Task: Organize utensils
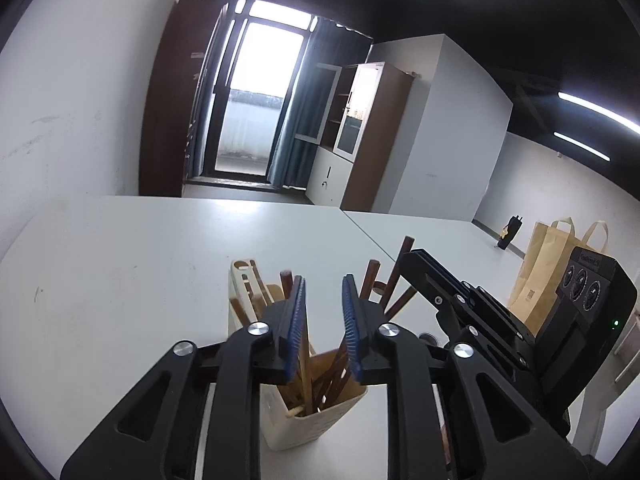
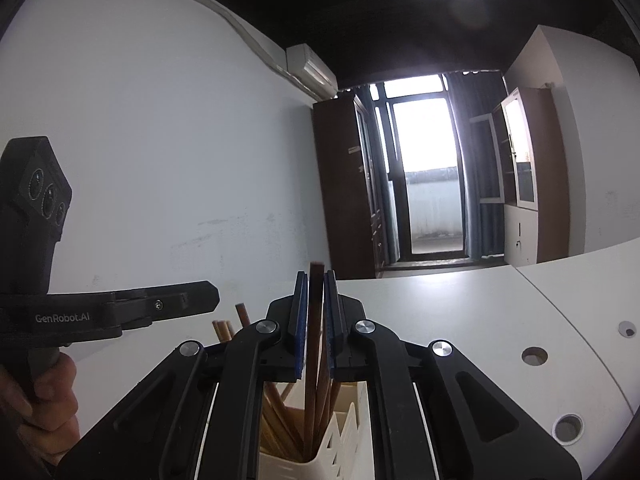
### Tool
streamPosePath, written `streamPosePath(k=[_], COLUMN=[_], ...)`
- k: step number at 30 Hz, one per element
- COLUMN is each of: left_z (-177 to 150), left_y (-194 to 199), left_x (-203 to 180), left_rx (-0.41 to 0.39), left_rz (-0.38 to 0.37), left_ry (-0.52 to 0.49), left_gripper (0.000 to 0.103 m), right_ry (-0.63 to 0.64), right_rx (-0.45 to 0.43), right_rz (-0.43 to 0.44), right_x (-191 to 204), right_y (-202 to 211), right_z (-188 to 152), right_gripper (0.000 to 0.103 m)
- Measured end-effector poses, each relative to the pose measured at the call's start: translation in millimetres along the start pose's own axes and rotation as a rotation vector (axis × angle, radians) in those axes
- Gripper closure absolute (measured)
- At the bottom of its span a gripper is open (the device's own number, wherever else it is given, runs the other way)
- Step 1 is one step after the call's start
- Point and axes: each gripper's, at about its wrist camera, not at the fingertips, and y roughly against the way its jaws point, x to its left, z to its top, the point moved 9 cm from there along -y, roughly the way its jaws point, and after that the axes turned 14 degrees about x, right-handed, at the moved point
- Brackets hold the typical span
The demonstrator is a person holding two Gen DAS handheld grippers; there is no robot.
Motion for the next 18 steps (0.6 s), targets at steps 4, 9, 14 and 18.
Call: streamPosePath(k=[4, 9, 14, 18], left_z=[-19, -59, -105, -130], left_y=[23, 61, 79, 76], left_x=[7, 13, 12, 18], left_rx=[-0.027, -0.079, -0.089, -0.064], left_rz=[0.005, 0.138, 0.281, 0.33], left_ry=[0.03, 0.014, -0.03, -0.052], left_gripper=[0.035, 0.01, 0.006, 0.006], right_ry=[-0.019, -0.014, 0.001, -0.002], right_rx=[-0.029, 0.073, 0.172, 0.197], right_rz=[-0.003, -0.048, -0.07, -0.095], right_x=[2, 11, 29, 40], right_y=[28, 53, 71, 82], right_z=[-5, -28, -59, -75], right_gripper=[0.031, 0.016, 0.014, 0.013])
